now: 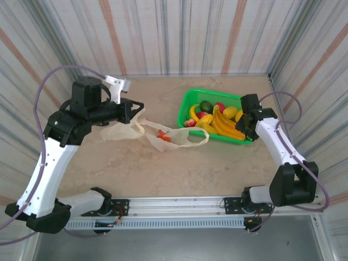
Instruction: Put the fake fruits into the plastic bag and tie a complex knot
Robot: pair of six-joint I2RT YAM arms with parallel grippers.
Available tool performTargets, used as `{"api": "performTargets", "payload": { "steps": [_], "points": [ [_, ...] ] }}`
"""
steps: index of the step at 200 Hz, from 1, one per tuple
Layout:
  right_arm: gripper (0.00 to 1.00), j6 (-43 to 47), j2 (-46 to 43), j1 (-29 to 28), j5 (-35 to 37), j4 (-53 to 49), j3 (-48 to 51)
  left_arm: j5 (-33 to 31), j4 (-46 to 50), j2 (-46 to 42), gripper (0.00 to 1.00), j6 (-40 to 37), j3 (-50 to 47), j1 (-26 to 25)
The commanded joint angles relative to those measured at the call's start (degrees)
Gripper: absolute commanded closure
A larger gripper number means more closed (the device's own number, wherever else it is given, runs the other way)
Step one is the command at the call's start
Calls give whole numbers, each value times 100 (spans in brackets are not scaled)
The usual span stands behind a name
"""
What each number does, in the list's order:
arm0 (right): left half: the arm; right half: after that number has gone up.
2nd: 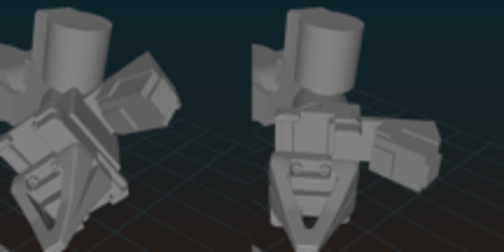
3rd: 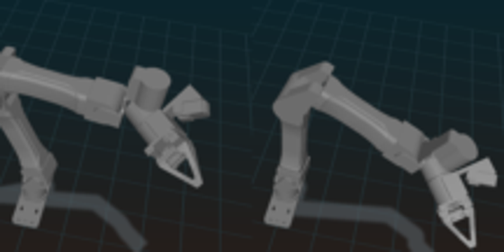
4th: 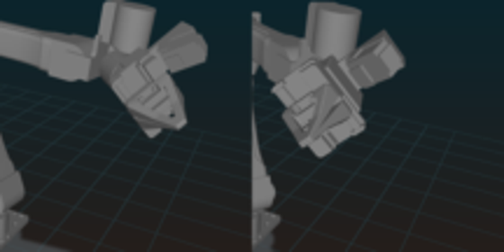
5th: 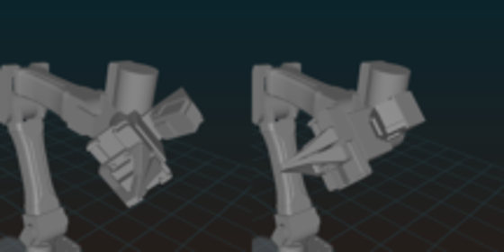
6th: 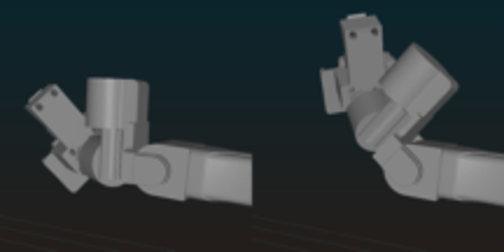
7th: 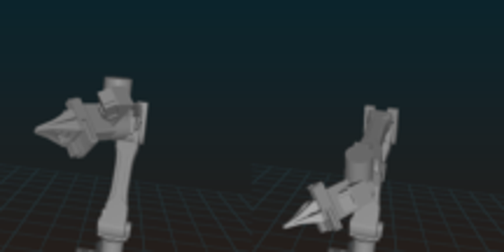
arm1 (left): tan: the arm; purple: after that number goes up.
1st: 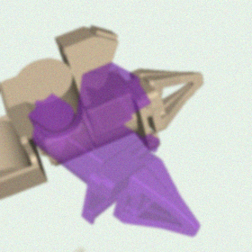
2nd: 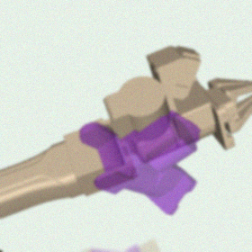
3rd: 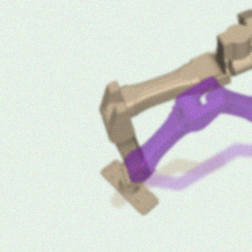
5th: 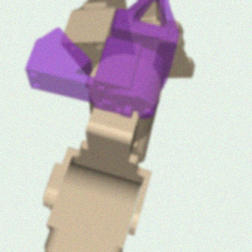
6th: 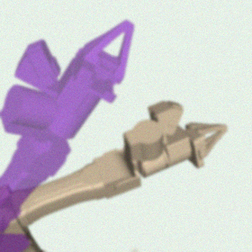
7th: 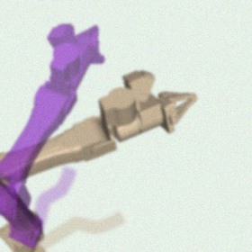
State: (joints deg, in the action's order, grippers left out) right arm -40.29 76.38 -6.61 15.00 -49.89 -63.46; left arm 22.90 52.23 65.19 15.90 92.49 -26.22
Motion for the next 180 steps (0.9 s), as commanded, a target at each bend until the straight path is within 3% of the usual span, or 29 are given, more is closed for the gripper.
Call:
{"api": "performTargets", "payload": {
  "steps": [1, 30, 78, 140, 180],
  "points": [
    [41, 56, -288, 9, -189, -300, -675, -13, 50, -69, 100, 0, 41, -68],
    [30, -171, -44, 6, -951, -180, -1305, -31, 42, -73, 100, 9, 41, -68],
    [24, -1734, 1376, 228, -2039, -271, -2298, -85, 18, -143, 100, 53, -38, -68],
    [22, -2846, 3105, 516, -2161, -91, -3189, -141, 110, -182, 100, 5, 9, -68],
    [20, -3072, 3801, 534, -2329, 55, -3269, -163, 223, -132, 100, -67, 129, -68]
  ]
}}
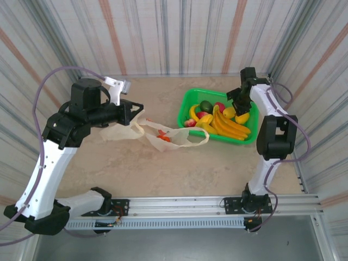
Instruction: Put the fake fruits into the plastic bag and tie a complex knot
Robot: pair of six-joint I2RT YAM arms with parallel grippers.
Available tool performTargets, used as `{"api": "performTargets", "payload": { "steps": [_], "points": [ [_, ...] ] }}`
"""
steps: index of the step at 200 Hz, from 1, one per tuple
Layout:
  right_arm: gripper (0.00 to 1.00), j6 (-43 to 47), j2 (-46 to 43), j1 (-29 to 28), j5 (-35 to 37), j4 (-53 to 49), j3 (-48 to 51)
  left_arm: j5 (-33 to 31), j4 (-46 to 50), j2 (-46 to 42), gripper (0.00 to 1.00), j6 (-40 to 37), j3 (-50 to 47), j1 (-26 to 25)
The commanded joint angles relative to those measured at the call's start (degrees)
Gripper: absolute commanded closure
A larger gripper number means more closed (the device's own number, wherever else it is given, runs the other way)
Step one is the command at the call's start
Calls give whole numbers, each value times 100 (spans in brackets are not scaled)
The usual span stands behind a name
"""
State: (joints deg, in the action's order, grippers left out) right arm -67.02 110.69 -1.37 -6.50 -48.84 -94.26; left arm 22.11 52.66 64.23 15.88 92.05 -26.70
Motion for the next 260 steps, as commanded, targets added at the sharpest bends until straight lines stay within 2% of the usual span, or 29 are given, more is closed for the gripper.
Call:
{"api": "performTargets", "payload": {
  "steps": [1, 39, 67, 97, 132, 154, 182, 200, 219, 233, 248, 260],
  "points": [
    [20, -390, 381, 7, -186, -44, -189, -84, 181, -35, 100, -66, 173, -20],
    [26, -305, 662, -38, -167, 79, -94, -58, 147, 5, 100, -67, 155, -20],
    [39, -82, 591, -14, -127, 153, -6, -75, 139, 46, 100, -77, 185, -20],
    [51, 307, 56, 13, -130, 425, 250, -91, 139, 59, 100, -88, 208, -20],
    [52, 891, -718, 58, -166, 261, 394, -118, 144, 46, 100, -94, 194, -20],
    [52, 1482, -1418, 52, -626, 551, 672, -137, 164, 27, 100, -116, 173, -20],
    [52, 2497, -2826, -151, -2166, 2008, 1492, -148, 174, 2, 100, -103, 155, -20],
    [53, 3123, -3624, -551, -3096, 2724, 1735, -143, 184, -13, 100, -118, 155, -20],
    [53, 4185, -4126, -1283, -3788, 2409, 1498, -172, 215, -45, 100, -153, 153, -20],
    [52, 5369, -4395, -2082, -3643, 1729, 1312, -209, 241, -81, 100, -171, 138, -20],
    [53, 6330, -4608, -2844, -2970, 1222, 1311, -190, 243, -141, 100, -164, 111, -20],
    [53, 6957, -4662, -3218, -2521, 1001, 1401, -149, 231, -174, 100, -160, 83, -20]
  ]
}}
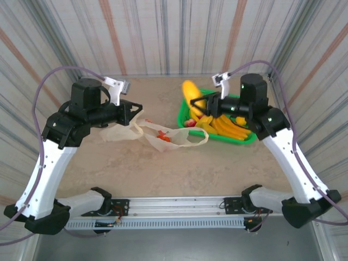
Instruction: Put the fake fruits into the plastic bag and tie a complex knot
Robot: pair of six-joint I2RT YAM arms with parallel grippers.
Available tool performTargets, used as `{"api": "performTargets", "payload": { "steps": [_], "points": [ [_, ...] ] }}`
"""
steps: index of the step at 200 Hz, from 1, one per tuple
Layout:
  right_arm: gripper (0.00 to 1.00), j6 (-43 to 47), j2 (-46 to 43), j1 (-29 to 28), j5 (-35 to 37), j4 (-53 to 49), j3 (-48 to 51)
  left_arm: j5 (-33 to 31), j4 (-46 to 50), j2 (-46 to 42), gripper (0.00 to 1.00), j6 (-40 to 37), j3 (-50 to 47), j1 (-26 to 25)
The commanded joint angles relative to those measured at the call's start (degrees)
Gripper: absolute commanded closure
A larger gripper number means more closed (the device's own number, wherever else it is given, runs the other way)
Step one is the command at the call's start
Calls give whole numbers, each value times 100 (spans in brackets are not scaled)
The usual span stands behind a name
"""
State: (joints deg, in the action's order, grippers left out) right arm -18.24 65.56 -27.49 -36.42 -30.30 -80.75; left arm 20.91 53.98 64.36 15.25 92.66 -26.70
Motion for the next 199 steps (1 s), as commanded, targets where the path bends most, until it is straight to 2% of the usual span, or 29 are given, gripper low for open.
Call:
{"api": "performTargets", "payload": {
  "steps": [1, 24, 37, 66, 83, 111, 142, 199],
  "points": [
    [53, 2118, -153, -630, 506, -862, 59, -27, 102, -187, 100, -94, 18, -20],
    [54, 2931, -116, -1092, 1092, -816, 345, -85, 117, -273, 100, -118, -19, -20],
    [53, 3272, -17, -1356, 1667, -695, 474, -113, 153, -322, 100, -120, -11, -20],
    [55, 3981, 446, -1717, 2838, -601, 600, -19, 156, -382, 100, -66, -39, -20],
    [58, 4426, 745, -1884, 3211, -589, 634, 8, 153, -411, 100, -57, -77, -20],
    [56, 5081, 973, -2252, 3590, -282, 1008, -18, 152, -426, 100, -57, -96, -20],
    [57, 5172, 1462, -2314, 4038, -366, 929, 104, 120, -395, 100, -13, -66, -20],
    [57, 5286, 2088, -2557, 4047, -166, 573, 258, 59, -301, 100, -16, -48, -20]
  ]
}}
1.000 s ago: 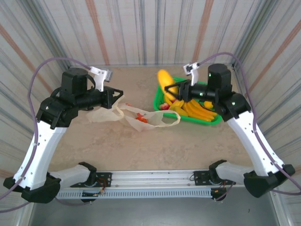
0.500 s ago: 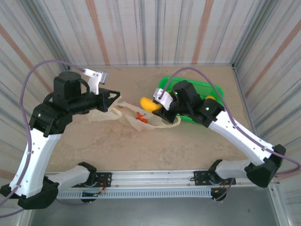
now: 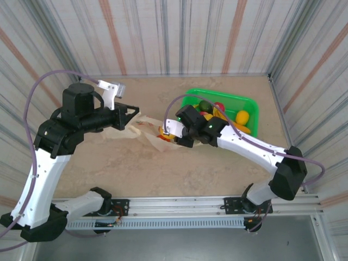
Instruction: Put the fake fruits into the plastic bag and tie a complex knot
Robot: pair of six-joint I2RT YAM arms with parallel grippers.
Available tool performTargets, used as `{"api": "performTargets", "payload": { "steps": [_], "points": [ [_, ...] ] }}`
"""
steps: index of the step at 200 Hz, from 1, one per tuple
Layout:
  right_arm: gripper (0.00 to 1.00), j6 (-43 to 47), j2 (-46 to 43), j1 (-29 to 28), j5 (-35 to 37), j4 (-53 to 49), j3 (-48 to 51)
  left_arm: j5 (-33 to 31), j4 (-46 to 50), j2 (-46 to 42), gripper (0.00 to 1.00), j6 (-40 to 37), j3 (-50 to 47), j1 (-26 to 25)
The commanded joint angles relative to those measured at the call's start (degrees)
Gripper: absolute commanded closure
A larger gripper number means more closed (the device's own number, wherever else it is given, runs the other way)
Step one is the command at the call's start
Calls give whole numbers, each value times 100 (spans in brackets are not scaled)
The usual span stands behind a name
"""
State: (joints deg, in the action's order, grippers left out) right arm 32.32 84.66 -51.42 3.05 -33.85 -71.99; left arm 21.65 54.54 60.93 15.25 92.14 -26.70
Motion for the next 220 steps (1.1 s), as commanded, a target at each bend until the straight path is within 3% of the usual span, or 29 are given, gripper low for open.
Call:
{"api": "performTargets", "payload": {
  "steps": [1, 81, 88, 100, 108, 135, 166, 191, 220],
  "points": [
    [57, 231, 189, -170, 95, 191, -319, 183, -1, 38, 100, -10, 5, -20],
    [53, -29, 1959, -341, -131, 189, -1963, 83, -16, 60, 100, -35, 50, -20],
    [47, -69, 2054, -351, -153, 217, -2019, -11, -4, 75, 100, -39, 50, -14],
    [25, -163, 2106, -360, -15, 341, -1978, -188, 45, 101, 100, 0, 49, 15],
    [18, -184, 2092, -360, 75, 367, -1930, -197, 65, 123, 100, 22, 50, 53],
    [12, -374, 1587, -314, -42, 578, -1531, -243, 94, 160, 100, 48, 15, 121],
    [16, -996, 667, -61, -864, 499, -1332, -282, 106, 198, 100, 39, 31, 122],
    [17, -1750, -232, 282, -1866, 771, -967, -236, 109, 277, 100, 48, 56, 122],
    [17, -2917, -1091, 912, -2155, 1045, -575, -232, 104, 332, 100, 44, 80, 121]
  ]
}}
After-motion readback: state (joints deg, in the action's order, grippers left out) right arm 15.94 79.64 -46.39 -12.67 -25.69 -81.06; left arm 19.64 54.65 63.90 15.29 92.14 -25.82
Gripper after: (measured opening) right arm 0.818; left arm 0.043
